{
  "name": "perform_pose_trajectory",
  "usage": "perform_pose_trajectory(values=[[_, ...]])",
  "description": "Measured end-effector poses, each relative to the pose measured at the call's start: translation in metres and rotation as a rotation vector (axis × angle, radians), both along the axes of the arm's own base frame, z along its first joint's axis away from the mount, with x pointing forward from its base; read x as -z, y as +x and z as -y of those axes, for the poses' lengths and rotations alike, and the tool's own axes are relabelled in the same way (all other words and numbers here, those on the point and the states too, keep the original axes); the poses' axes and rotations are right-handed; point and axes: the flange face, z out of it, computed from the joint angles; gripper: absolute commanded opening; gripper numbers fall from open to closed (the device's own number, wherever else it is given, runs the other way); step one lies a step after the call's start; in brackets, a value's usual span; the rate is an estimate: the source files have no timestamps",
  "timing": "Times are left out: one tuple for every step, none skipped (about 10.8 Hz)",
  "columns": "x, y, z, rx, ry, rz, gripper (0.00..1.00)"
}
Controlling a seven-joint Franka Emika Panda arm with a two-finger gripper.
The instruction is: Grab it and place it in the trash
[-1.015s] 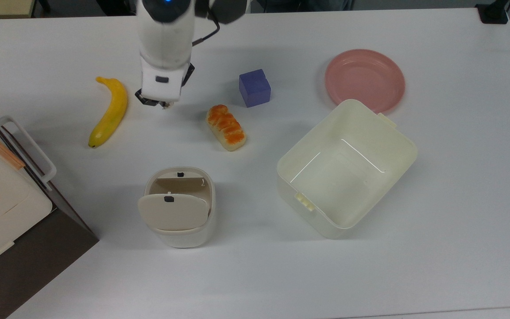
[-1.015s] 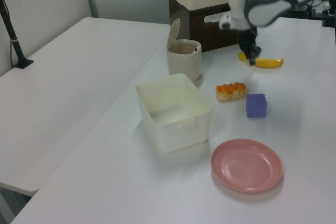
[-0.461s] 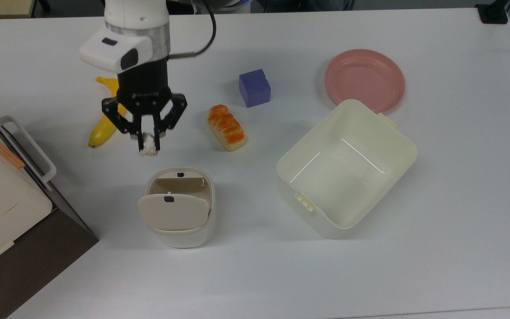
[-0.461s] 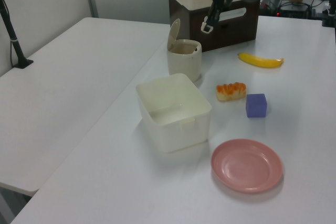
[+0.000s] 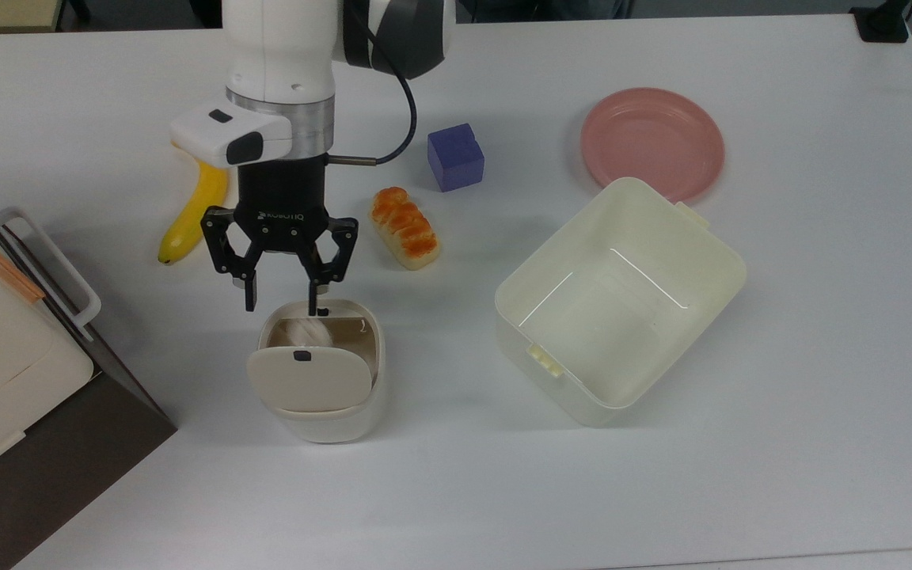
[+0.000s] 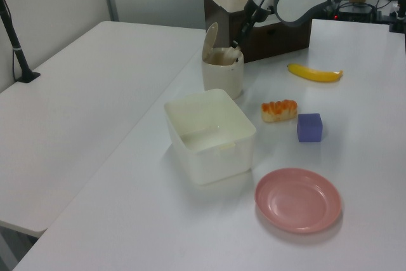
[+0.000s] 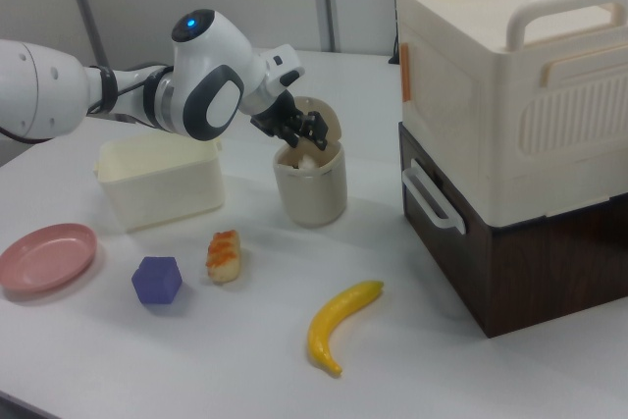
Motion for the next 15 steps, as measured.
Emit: perform_pose_trajectory(values=[[0.000,0.000,-0.004,0.018,0.016,0.005,1.00],[-0.001,0.001,-0.007,0.037,0.031,0.010,1.00],[-0.003,0.001,-0.010,0.043,0.038,0.015,1.00],[-0.006,0.001,-0.013,0.048,0.045,0.020,1.00],[-0.005,0.000,-0.014,0.050,0.052,-0.004,1.00],[-0.004,-0.006,-0.014,0.054,0.066,-0.069,1.00],[-0.006,-0.014,-0.014,0.059,0.085,-0.153,1.00],[-0.015,-0.027,-0.015,0.061,0.112,-0.248,1.00],[-0.028,-0.042,-0.018,0.062,0.147,-0.330,1.00],[-0.045,-0.058,-0.024,0.080,0.173,-0.391,1.00],[-0.062,-0.072,-0.030,0.118,0.173,-0.427,1.00],[-0.077,-0.083,-0.035,0.145,0.173,-0.448,1.00],[-0.087,-0.093,-0.035,0.145,0.175,-0.470,1.00],[-0.094,-0.101,-0.033,0.148,0.178,-0.490,1.00],[-0.097,-0.105,-0.030,0.153,0.180,-0.504,1.00]])
